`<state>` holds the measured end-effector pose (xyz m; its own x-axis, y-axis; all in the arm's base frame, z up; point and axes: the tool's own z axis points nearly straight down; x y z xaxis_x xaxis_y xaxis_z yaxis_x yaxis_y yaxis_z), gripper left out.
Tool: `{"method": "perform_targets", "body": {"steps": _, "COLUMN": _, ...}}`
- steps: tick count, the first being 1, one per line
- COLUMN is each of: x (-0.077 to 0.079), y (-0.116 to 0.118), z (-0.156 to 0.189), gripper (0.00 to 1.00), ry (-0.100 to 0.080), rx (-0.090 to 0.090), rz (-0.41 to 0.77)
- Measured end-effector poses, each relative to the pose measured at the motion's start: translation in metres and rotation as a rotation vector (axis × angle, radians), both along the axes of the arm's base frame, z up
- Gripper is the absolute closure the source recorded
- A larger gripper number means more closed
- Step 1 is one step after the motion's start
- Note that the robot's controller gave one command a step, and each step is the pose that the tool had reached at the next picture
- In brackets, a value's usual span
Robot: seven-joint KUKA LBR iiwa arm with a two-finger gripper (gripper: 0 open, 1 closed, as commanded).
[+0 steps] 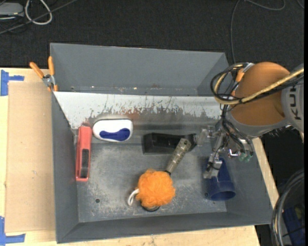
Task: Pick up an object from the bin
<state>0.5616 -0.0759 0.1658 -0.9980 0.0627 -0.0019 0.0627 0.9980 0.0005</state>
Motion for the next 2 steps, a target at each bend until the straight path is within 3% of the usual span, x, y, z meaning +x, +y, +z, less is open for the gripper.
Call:
{"method": "perform_targets", "body": {"steps": 1, "x": -0.024, "y": 0.036, "z": -0.025, "gripper": 0.0, "ry": -0.001, "rx": -0.001, "rz": -0.004}}
{"method": "perform_targets", "body": {"steps": 2, "x": -0.038, "y": 0.06, "z": -0.082, "gripper": 0.0, "ry": -0.001, "rx": -0.001, "rz": 0.0}}
